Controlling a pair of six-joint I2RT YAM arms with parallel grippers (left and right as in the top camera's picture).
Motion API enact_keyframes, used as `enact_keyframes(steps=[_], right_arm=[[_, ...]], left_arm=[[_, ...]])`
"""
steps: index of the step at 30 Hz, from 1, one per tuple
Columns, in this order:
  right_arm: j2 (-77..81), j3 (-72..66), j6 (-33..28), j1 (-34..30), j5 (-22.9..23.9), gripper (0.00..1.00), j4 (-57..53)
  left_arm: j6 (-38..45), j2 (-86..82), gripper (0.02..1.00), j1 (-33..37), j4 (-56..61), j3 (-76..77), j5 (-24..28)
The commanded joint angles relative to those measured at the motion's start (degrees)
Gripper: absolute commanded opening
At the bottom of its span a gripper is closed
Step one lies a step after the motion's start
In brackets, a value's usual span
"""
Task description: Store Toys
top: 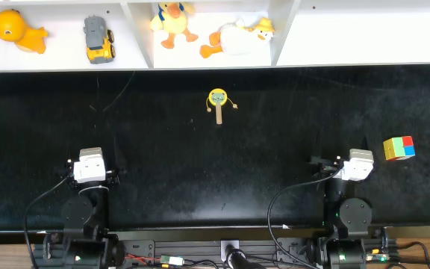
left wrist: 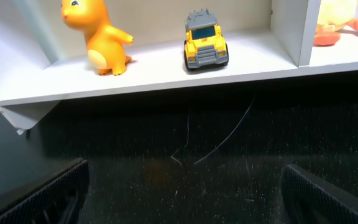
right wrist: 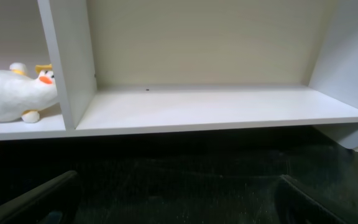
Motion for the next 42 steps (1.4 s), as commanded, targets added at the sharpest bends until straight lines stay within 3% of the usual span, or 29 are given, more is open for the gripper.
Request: enact_keyframes(steps=[1,23,32,42], right_arm=[[-0.63,-0.74,0.02,0.33,0.24,0.993,0.31],[-0.63,-0.74,0.37,0.79,-0.02,0.996,0.26],[6.25,1.86,14.86,1.77,0.26,0.996,1.88],[25.14,21.44,15.74,9.44,1.55,0.993,-6.93]], left_arm=[[0.83,-0.63,0.998,-0.42,-0.09,-0.22,0.79],[0.81,-0.63,0.998,-0.42,-0.09,-0.22,0.79],[0.83,-0.63,0.998,-0.42,-0.09,-0.22,0.81],[0.83,-0.63,0.996,-0.42,-0.09,-0.22,0.79]])
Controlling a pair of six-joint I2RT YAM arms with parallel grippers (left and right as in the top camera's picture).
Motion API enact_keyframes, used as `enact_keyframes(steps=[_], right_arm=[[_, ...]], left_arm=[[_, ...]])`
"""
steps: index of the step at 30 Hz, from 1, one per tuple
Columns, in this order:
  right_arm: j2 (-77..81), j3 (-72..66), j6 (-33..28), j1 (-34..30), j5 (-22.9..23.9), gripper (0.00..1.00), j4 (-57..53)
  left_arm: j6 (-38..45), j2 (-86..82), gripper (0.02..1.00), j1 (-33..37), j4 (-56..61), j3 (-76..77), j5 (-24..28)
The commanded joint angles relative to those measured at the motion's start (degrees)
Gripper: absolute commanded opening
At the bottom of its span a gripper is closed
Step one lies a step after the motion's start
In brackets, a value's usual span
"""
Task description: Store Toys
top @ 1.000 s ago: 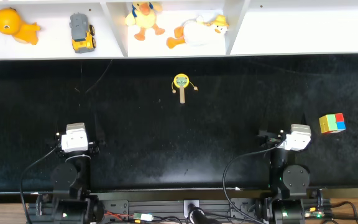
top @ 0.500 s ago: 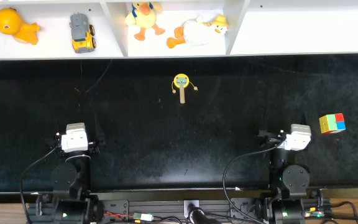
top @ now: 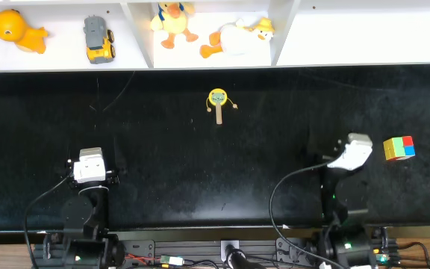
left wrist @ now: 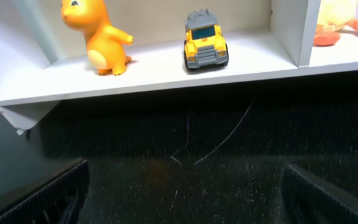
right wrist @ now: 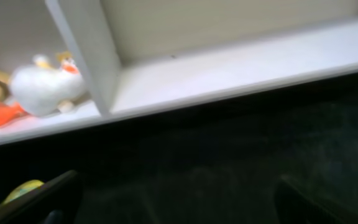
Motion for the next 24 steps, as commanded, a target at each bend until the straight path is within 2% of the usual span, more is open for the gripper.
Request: enact_keyframes(steps=[1,5,9,15,21,24], right_arm=[[6.8,11.13,1.75,4.0,1.29,0.996,-5.2],[13.62,19.85,7.17,8.09,8.26,0.996,-14.69],[19.58,26.23,11.87,12.79,12.94,0.996,-21.75],[27.78,31.8,21.05,20.22,20.02,0.996,-26.34],[36.83,33.33,29.46,27.67,23.28,0.996,-26.77],[41.05,33.33,34.97,29.4,23.37,0.996,-26.69]], left_arm=[[0.83,-0.63,0.998,-0.42,-0.09,-0.22,0.74],[0.83,-0.63,0.998,-0.42,-0.09,-0.22,0.74],[0.83,-0.63,0.998,-0.42,-0.09,-0.22,0.74],[0.83,-0.63,0.998,-0.42,-0.09,-0.22,0.74],[0.83,-0.63,0.998,-0.42,-0.09,-0.22,0.74],[0.83,-0.63,0.998,-0.42,-0.09,-0.22,0.74]])
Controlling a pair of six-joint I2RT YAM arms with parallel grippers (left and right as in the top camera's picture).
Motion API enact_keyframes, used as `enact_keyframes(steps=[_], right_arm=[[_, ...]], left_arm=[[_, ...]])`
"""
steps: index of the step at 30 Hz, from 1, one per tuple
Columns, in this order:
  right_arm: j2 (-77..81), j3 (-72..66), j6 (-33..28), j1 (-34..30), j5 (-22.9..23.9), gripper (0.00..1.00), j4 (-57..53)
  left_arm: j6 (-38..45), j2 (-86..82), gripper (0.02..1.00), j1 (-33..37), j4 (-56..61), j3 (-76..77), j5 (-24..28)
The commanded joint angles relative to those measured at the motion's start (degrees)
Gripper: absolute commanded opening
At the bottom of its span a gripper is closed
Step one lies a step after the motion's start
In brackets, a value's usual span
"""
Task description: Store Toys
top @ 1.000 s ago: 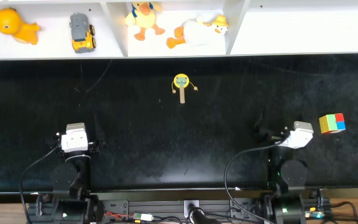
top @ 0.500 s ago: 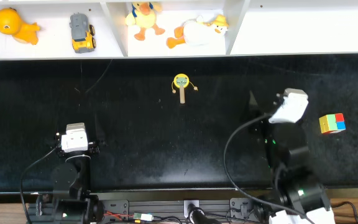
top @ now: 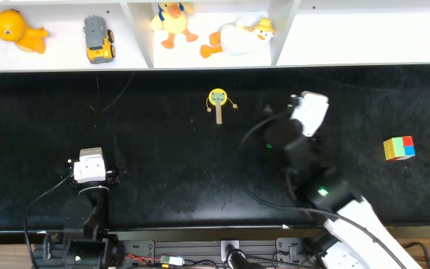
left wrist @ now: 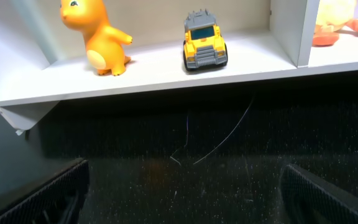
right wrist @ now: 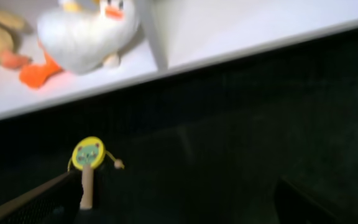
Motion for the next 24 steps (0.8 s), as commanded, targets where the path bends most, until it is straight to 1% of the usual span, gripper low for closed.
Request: enact_keyframes(steps=[1,3,7,12,19,24], right_arm=[[5.16,1.64,11.13,2.36,2.67,0.996,0.17],[7.23,1.64,13.49,2.84,2.05,0.996,0.85],[10.36,1.99,13.57,2.97,-0.92,0.993,1.97],[14.25,3.91,10.34,2.97,-5.97,0.996,1.38],[22.14,8.13,9.73,2.99,-12.22,0.998,1.09],[27.32,12.24,6.08,3.8,-16.37,0.998,1.01]], left_arm=[[0.83,-0.59,0.998,-0.42,-0.09,-0.22,0.59],[0.83,-0.59,0.998,-0.42,-0.09,-0.22,0.59],[0.83,-0.59,0.998,-0.42,-0.09,-0.22,0.59],[0.83,-0.59,0.998,-0.42,-0.09,-0.22,0.59],[0.83,-0.59,0.998,-0.42,-0.09,-0.22,0.59],[0.83,-0.59,0.998,-0.42,-0.09,-0.22,0.59]])
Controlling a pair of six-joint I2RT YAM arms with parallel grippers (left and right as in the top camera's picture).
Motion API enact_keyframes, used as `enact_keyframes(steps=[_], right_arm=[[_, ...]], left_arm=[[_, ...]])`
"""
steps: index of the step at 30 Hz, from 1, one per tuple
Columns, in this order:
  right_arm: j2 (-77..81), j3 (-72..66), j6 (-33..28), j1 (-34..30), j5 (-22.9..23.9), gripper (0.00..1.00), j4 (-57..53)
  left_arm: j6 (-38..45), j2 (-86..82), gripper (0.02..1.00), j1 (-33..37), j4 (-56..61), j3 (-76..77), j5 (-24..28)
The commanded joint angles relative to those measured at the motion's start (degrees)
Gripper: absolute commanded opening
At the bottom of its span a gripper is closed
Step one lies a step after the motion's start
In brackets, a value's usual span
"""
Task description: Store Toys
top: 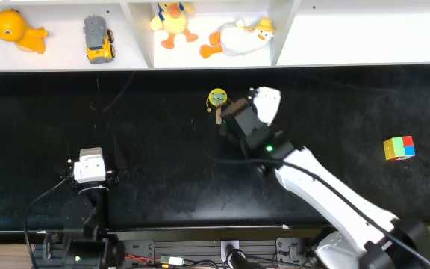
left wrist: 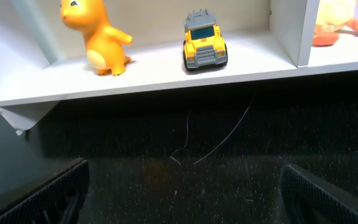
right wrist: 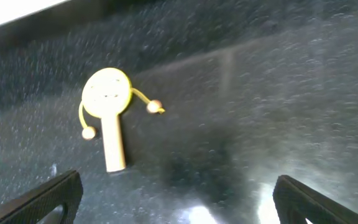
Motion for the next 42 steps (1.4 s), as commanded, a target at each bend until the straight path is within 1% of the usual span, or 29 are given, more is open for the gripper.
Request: enact_keyframes(steps=[1,7,10,13,19,22,26,34,40,42], right_arm=[[3.56,4.92,-3.82,1.4,-5.07,0.996,-0.37],[9.29,10.51,-4.24,3.17,-6.84,1.0,-5.9],[11.8,12.57,-6.47,3.48,-7.89,0.998,-6.03],[14.03,14.43,-6.8,3.5,-8.59,0.996,-6.36],[17.11,17.03,-6.8,3.17,-8.15,0.998,-10.03],[18.12,17.07,-6.93,2.47,-8.2,0.998,-10.16],[19.89,17.11,-9.66,1.03,-9.09,0.989,-10.12],[22.03,18.1,-12.09,-1.57,-9.53,0.978,-9.42],[22.1,18.21,-14.62,-1.79,-10.21,0.974,-7.17],[22.1,18.21,-15.41,-1.77,-11.32,0.972,-7.13]], left_arm=[[0.83,-0.59,0.998,-0.42,-0.09,-0.22,0.59],[0.83,-0.59,0.998,-0.42,-0.09,-0.22,0.59],[0.83,-0.59,0.998,-0.42,-0.09,-0.22,0.59],[0.83,-0.59,0.996,-0.42,-0.09,-0.22,0.59],[0.83,-0.59,0.998,-0.42,-0.09,-0.22,0.59],[0.83,-0.59,0.998,-0.42,-0.09,-0.22,0.59],[0.83,-0.59,0.998,-0.42,-0.09,-0.22,0.59],[0.83,-0.59,0.998,-0.42,-0.09,-0.22,0.59],[0.83,-0.59,0.996,-0.42,-0.09,-0.22,0.59],[0.83,-0.59,0.998,-0.42,-0.09,-0.22,0.59]])
